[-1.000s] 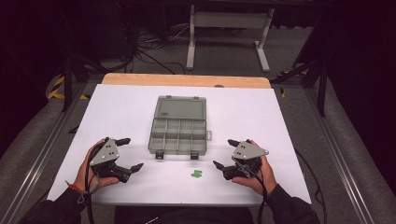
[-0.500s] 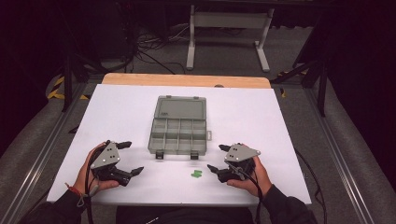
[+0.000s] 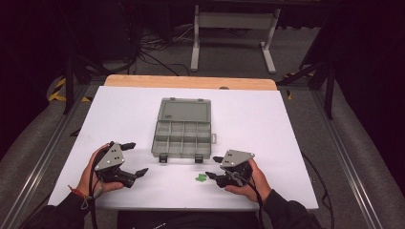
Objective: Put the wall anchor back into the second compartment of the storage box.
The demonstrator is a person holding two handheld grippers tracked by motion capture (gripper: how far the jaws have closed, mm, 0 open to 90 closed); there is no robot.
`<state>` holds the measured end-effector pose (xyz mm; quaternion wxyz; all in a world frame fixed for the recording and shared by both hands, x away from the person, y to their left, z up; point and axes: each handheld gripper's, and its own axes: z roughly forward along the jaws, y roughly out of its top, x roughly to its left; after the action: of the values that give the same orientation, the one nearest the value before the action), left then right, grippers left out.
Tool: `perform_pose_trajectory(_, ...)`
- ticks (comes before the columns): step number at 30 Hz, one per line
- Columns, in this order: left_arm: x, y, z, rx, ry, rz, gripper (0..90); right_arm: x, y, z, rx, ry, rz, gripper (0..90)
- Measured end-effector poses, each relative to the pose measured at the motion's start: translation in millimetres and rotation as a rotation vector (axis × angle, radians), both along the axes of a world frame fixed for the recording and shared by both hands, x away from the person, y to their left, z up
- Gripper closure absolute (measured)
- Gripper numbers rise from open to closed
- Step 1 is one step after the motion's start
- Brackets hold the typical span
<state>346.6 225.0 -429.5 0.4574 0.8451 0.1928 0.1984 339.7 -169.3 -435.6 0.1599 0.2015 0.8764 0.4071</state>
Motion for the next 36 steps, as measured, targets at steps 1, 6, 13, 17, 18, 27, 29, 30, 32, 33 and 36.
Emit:
perform_pose_trajectory(1,0.4,0.6,-0.2,-0.003,0.002,0.000,7.1,0.1,1.7,-0.8,-0.005,0.003,0.003,46.1)
perform_pose_trajectory(6,0.6,2.0,0.7,-0.014,0.002,-0.001,7.1,6.2,12.1,-6.0,-0.030,0.045,0.039,55.6)
perform_pose_trajectory(13,-1.1,2.7,2.2,-0.018,-0.005,-0.001,7.0,12.5,20.6,-12.7,-0.059,0.094,0.068,63.6)
perform_pose_trajectory(17,-1.5,3.4,2.6,-0.024,-0.005,-0.002,7.3,14.8,23.4,-14.9,-0.070,0.105,0.069,64.7)
perform_pose_trajectory(18,-1.4,3.5,2.6,-0.026,-0.006,-0.001,7.3,16.0,23.9,-15.5,-0.072,0.106,0.069,65.0)
perform_pose_trajectory(27,0.8,2.4,2.0,-0.030,0.004,-0.003,7.1,21.9,26.1,-17.0,-0.077,0.147,0.107,73.1)
perform_pose_trajectory(29,1.2,2.7,1.8,-0.035,0.002,0.000,6.9,21.4,28.5,-18.1,-0.093,0.142,0.116,74.6)
perform_pose_trajectory(30,1.6,3.0,1.7,-0.035,0.003,0.002,6.8,21.7,28.8,-17.8,-0.093,0.143,0.118,76.9)
perform_pose_trajectory(32,2.5,3.5,1.7,-0.033,0.004,0.001,6.9,22.0,29.2,-18.1,-0.090,0.145,0.120,79.7)
perform_pose_trajectory(33,2.6,3.5,1.7,-0.033,0.004,0.001,6.9,22.1,29.4,-18.1,-0.091,0.144,0.121,82.5)
perform_pose_trajectory(36,2.5,3.0,1.9,-0.033,0.005,0.001,6.8,21.2,30.0,-18.0,-0.095,0.140,0.126,84.9)
